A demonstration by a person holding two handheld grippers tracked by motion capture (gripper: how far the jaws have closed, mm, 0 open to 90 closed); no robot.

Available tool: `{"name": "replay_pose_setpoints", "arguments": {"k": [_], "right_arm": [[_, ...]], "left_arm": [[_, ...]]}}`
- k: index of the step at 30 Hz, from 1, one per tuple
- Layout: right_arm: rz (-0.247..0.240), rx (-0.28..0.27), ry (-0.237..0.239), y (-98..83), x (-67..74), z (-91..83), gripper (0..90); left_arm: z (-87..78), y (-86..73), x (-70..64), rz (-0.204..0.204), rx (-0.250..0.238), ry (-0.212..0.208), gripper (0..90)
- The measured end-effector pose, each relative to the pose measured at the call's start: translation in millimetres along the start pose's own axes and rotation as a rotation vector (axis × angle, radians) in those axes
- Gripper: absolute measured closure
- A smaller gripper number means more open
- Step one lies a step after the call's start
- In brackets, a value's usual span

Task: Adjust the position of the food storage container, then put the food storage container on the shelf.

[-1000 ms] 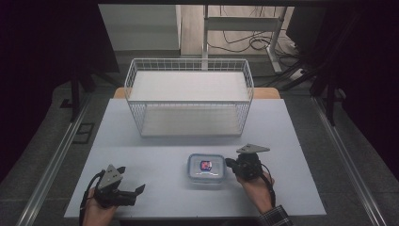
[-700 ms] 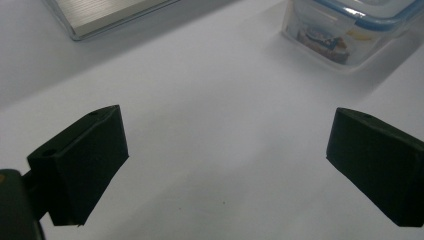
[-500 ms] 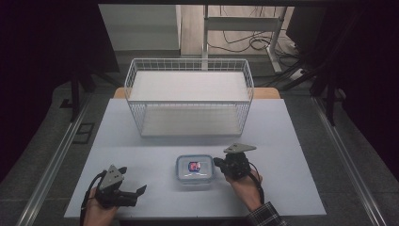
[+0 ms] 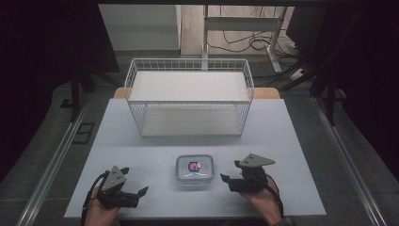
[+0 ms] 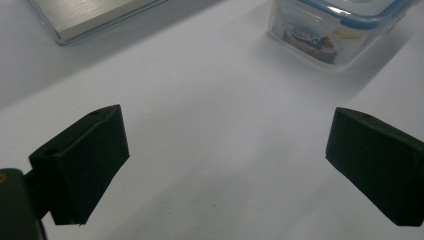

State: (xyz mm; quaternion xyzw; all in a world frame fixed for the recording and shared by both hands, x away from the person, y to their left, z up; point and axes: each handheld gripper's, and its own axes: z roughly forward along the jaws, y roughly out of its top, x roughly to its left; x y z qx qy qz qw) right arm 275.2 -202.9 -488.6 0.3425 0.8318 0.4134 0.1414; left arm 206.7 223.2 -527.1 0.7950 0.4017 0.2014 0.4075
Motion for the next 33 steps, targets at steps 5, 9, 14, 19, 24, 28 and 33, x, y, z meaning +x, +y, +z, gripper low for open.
{"name": "replay_pose_setpoints", "arguments": {"k": [5, 9, 14, 19, 24, 28, 33], "right_arm": [[0.007, -0.006, -0.006, -12.2, -0.1, -2.4, 11.9], [0.007, 0.001, -0.018, -14.3, -0.4, -1.2, 7.4], [-0.031, -0.009, -0.007, -10.9, 3.3, 0.4, 8.7], [-0.014, 0.006, 0.009, -6.2, 5.7, 7.4, 2.8], [0.021, 0.017, 0.027, 3.9, 8.1, 16.4, 1.1], [-0.009, 0.030, 0.025, 13.6, 13.2, 24.2, 1.9], [0.037, 0.065, 0.109, 21.1, 16.3, 39.1, 2.8]], "left_arm": [[-1.1, -0.8, 2.4, -0.027, -0.015, -0.015, 2.2], [0.4, 1.2, 2.9, -0.061, -0.006, -0.025, 2.2], [7.4, 7.9, 0.9, -0.095, 0.014, -0.056, 1.3], [14.7, 22.3, -0.5, -0.142, -0.028, -0.148, 1.4], [29.9, 38.5, -9.4, -0.104, -0.017, -0.172, 4.9], [45.0, 51.1, -16.4, -0.067, -0.006, -0.183, 5.7], [59.3, 69.5, -20.2, -0.034, -0.019, -0.203, 6.5]]}}
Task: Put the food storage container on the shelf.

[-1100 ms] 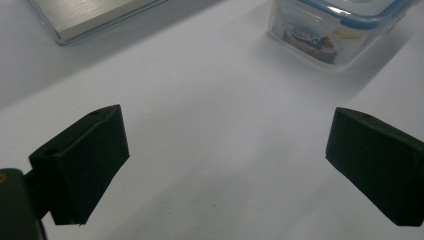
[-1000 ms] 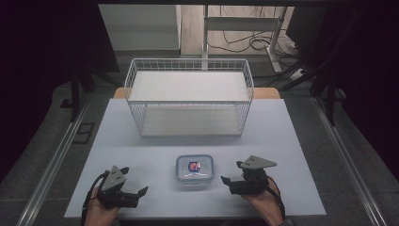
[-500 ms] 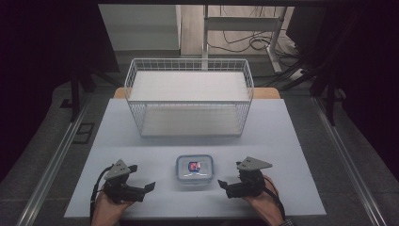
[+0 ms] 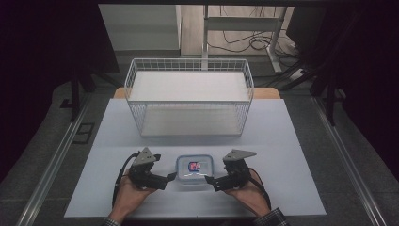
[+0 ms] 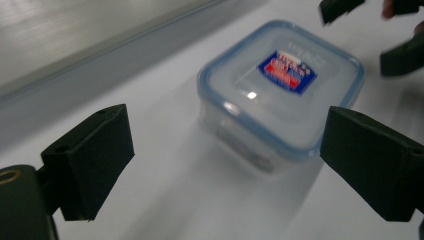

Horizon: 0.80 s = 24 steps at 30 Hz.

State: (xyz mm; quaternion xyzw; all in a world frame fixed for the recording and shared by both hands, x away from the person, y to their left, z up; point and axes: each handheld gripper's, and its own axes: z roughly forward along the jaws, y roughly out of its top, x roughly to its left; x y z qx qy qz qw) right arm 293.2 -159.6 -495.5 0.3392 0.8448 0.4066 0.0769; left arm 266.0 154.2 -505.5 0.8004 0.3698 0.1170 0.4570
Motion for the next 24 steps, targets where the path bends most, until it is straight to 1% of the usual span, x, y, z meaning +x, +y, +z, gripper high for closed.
{"name": "replay_pose_setpoints", "arguments": {"k": [1, 4, 5, 6, 8, 9, 10, 11, 12, 13, 14, 15, 16, 17, 18, 19, 20, 21, 22, 23, 24], "right_arm": [[0.004, 0.011, 0.012, 1.4, 0.1, 3.4, 3.0], [0.000, 0.024, 0.011, 4.5, -0.6, 9.5, 3.0], [0.008, 0.031, 0.019, 6.2, -1.4, 12.6, 3.3], [0.020, 0.033, 0.029, 8.1, -2.3, 16.8, 3.7], [0.025, 0.042, 0.052, 10.6, -3.1, 22.6, 4.6], [0.038, 0.046, 0.069, 12.0, -2.9, 26.7, 6.0], [0.038, 0.046, 0.069, 12.0, -2.9, 26.7, 6.0], [0.053, 0.051, 0.087, 12.3, -3.8, 28.7, 7.9], [0.062, 0.052, 0.098, 12.0, -4.6, 29.1, 8.6], [0.062, 0.052, 0.098, 12.0, -4.6, 29.1, 8.6], [0.076, 0.057, 0.110, 11.5, -6.1, 29.3, 9.1], [0.109, 0.068, 0.151, 9.0, -9.4, 29.8, 12.3], [0.109, 0.068, 0.151, 9.0, -9.4, 29.8, 12.3], [0.117, 0.083, 0.171, 6.4, -10.0, 28.9, 13.1], [0.117, 0.083, 0.171, 6.4, -10.0, 28.9, 13.1], [0.118, 0.084, 0.174, 5.5, -9.9, 28.1, 14.7], [0.113, 0.083, 0.175, 4.1, -9.4, 25.1, 18.2], [0.107, 0.076, 0.177, 2.1, -10.0, 17.8, 27.2], [0.107, 0.076, 0.177, 2.1, -10.0, 17.8, 27.2], [0.109, 0.068, 0.178, -0.4, -11.6, 11.3, 33.8], [0.115, 0.064, 0.180, -1.4, -12.6, 9.4, 35.8]], "left_arm": [[3.1, 3.0, 0.4, 0.001, -0.001, -0.003, 6.5], [14.6, 10.9, 1.6, -0.009, -0.006, -0.023, 6.5], [19.9, 13.6, 1.4, -0.013, -0.004, -0.043, 6.4], [23.4, 14.7, 1.0, -0.014, 0.001, -0.051, 6.0], [32.8, 14.7, -1.0, -0.013, 0.013, -0.068, 4.9], [36.8, 13.6, -1.0, -0.018, 0.029, -0.081, 4.4], [39.6, 12.4, -1.0, -0.019, 0.041, -0.082, 4.4], [45.4, 8.3, -0.8, -0.029, 0.064, -0.114, 4.1], [47.2, 6.7, 0.3, -0.061, 0.068, -0.153, 4.3], [47.2, 6.7, 0.3, -0.061, 0.068, -0.153, 5.4], [48.6, 5.8, 1.2, -0.079, 0.072, -0.174, 5.4], [49.7, 4.9, 1.4, -0.088, 0.072, -0.200, 8.6], [50.4, 4.1, 0.9, -0.101, 0.079, -0.230, 8.6], [50.3, 3.0, -2.4, -0.106, 0.086, -0.223, 8.7], [50.3, 3.0, -2.4, -0.106, 0.086, -0.223, 9.0], [48.0, 2.9, -4.9, -0.096, 0.088, -0.209, 9.0], [45.1, 2.8, -6.4, -0.087, 0.088, -0.197, 10.8], [39.2, 1.8, -7.2, -0.101, 0.078, -0.190, 18.7], [39.2, 1.8, -7.2, -0.101, 0.078, -0.190, 21.1], [36.8, 0.4, -7.2, -0.117, 0.088, -0.197, 26.2], [33.8, -2.9, -5.7, -0.145, 0.084, -0.222, 30.4]]}}
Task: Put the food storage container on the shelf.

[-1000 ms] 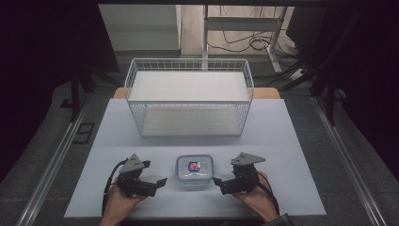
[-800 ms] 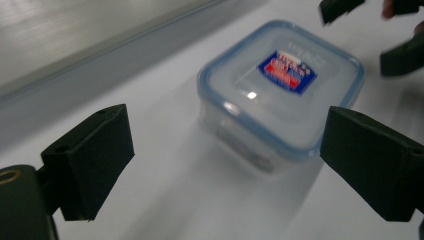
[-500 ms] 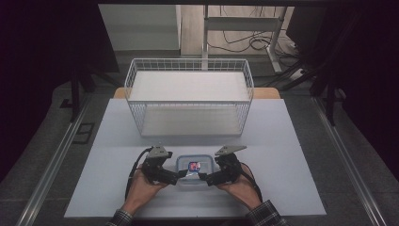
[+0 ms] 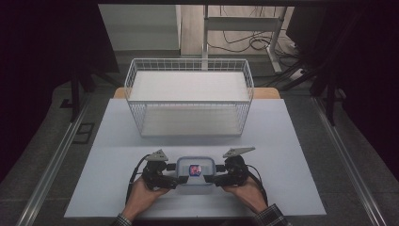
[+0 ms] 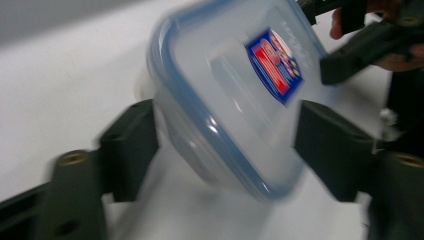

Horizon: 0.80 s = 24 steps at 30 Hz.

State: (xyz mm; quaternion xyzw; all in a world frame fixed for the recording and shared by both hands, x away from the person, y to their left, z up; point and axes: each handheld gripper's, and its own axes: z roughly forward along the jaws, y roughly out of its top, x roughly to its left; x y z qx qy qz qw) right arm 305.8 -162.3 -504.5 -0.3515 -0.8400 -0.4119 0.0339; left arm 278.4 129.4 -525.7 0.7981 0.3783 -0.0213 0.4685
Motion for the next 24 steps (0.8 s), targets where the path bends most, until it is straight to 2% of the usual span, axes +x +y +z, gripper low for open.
{"name": "replay_pose_setpoints", "arguments": {"k": [1, 2, 3, 4, 6, 9, 12, 13, 14, 18, 20, 21, 22, 23, 24], "right_arm": [[0.000, 0.000, 0.000, 0.0, 0.0, 0.0, 35.8], [0.022, -0.006, 0.021, -2.8, -3.2, -5.5, 43.1], [0.035, -0.017, 0.035, -4.5, -4.2, -8.7, 45.9], [0.035, -0.017, 0.035, -4.5, -4.2, -8.7, 45.9], [0.037, -0.026, 0.049, -5.6, -3.9, -13.4, 51.1], [0.051, -0.032, 0.054, -7.5, -3.0, -17.6, 55.3], [0.061, -0.041, 0.054, -10.1, -2.3, -19.0, 57.1], [0.068, -0.047, 0.051, -11.8, -2.3, -20.3, 60.8], [0.091, -0.067, 0.070, -15.6, -4.3, -22.0, 64.3], [0.110, -0.076, 0.089, -18.0, -7.0, -19.1, 62.3], [0.096, -0.071, 0.077, -16.2, -6.1, -18.4, 58.1], [0.080, -0.079, 0.075, -15.3, -6.3, -16.3, 53.2], [0.080, -0.079, 0.075, -15.3, -6.3, -16.3, 53.2], [0.102, -0.075, 0.112, -15.0, -9.9, -13.3, 51.7], [0.102, -0.075, 0.112, -15.0, -9.9, -13.3, 51.7]], "left_arm": [[0.0, 0.0, 0.0, 0.000, 0.000, 0.000, 34.0], [-1.7, -1.7, 0.0, -0.002, -0.004, -0.007, 36.8], [-3.9, -3.1, -1.3, 0.004, -0.003, -0.011, 38.5], [-5.7, -3.9, -2.9, 0.010, -0.009, -0.006, 38.5], [-9.0, -4.9, -1.5, -0.004, -0.018, -0.022, 46.1], [-12.8, -7.4, 1.6, -0.023, -0.030, -0.058, 50.5], [-14.8, -8.6, 1.3, -0.025, -0.030, -0.064, 51.6], [-15.4, -9.4, 2.4, -0.038, -0.031, -0.073, 52.0], [-15.9, -10.7, 4.0, -0.050, -0.036, -0.087, 53.4], [-17.3, -12.7, 7.0, -0.074, -0.038, -0.113, 55.4], [-17.4, -12.3, 6.8, -0.062, -0.037, -0.113, 55.5], [-17.4, -12.7, 7.3, -0.055, -0.038, -0.116, 55.6], [-17.4, -12.7, 7.3, -0.055, -0.038, -0.116, 55.7], [-17.3, -12.8, 7.9, -0.050, -0.039, -0.120, 55.9], [-17.3, -12.8, 7.9, -0.050, -0.039, -0.120, 55.9]]}}
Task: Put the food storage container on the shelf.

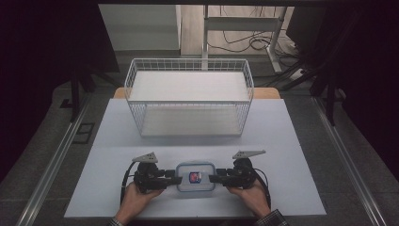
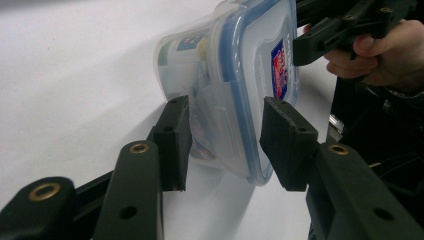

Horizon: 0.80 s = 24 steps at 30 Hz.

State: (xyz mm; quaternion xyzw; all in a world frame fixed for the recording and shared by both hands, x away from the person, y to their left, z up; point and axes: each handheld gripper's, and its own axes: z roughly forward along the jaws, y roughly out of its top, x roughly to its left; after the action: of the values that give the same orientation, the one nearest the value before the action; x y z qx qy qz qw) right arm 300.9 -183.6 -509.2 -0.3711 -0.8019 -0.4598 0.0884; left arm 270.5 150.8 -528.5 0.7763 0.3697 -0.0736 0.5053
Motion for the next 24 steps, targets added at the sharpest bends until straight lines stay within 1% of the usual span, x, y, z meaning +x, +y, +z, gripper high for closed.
{"name": "replay_pose_setpoints", "arguments": {"k": [2, 5, 7, 8, 9, 10, 12, 13, 14, 17, 18, 20, 21, 22, 24], "right_arm": [[0.013, 0.001, 0.005, -1.0, 0.2, 2.5, 51.1], [0.005, 0.005, -0.007, -0.5, 2.5, 1.2, 52.5], [0.001, 0.004, -0.008, -0.7, 2.9, 0.0, 53.0], [0.004, 0.005, -0.013, -0.7, 2.9, -0.4, 53.1], [-0.008, 0.004, -0.029, 0.1, 3.7, -1.0, 53.2], [-0.008, 0.004, -0.029, 0.1, 3.7, -1.0, 53.2], [-0.005, -0.010, -0.028, 2.1, 2.8, -2.2, 53.2], [-0.005, -0.010, -0.028, 2.1, 2.8, -2.2, 53.2], [-0.004, -0.013, -0.025, 3.0, 2.8, -2.7, 53.2], [-0.012, -0.036, -0.027, 10.2, 6.0, -5.1, 53.3], [-0.016, -0.044, -0.026, 15.2, 7.5, -6.5, 53.3], [-0.021, -0.049, -0.026, 17.3, 8.1, -7.1, 53.4], [-0.024, -0.053, -0.023, 20.3, 9.1, -7.9, 53.4], [-0.030, -0.066, -0.020, 27.3, 10.9, -9.8, 53.7], [-0.030, -0.069, -0.020, 29.8, 11.5, -10.5, 53.8]], "left_arm": [[0.1, -0.3, 0.4, -0.005, -0.003, -0.003, 55.9], [0.3, 0.1, 0.8, -0.014, -0.007, -0.005, 56.2], [0.9, 0.2, 2.5, -0.032, -0.020, -0.017, 56.7], [1.0, 0.7, 3.1, -0.034, -0.026, -0.019, 56.9], [1.2, 1.3, 3.5, -0.040, -0.030, -0.021, 57.3], [1.3, 1.9, 3.9, -0.042, -0.031, -0.022, 57.3], [-0.3, 6.3, 5.9, -0.064, -0.051, -0.035, 57.8], [-0.3, 6.3, 5.9, -0.064, -0.051, -0.035, 57.9], [-2.2, 9.3, 6.7, -0.071, -0.061, -0.039, 57.9], [-7.9, 17.9, 6.8, -0.069, -0.076, -0.039, 58.1], [-11.4, 22.6, 5.6, -0.060, -0.084, -0.032, 58.1], [-13.5, 25.2, 5.1, -0.060, -0.088, -0.032, 58.0], [-16.4, 29.0, 4.9, -0.060, -0.095, -0.030, 58.0], [-18.0, 31.1, 5.0, -0.060, -0.099, -0.032, 58.1], [-21.2, 36.2, 5.1, -0.063, -0.110, -0.031, 58.1]]}}
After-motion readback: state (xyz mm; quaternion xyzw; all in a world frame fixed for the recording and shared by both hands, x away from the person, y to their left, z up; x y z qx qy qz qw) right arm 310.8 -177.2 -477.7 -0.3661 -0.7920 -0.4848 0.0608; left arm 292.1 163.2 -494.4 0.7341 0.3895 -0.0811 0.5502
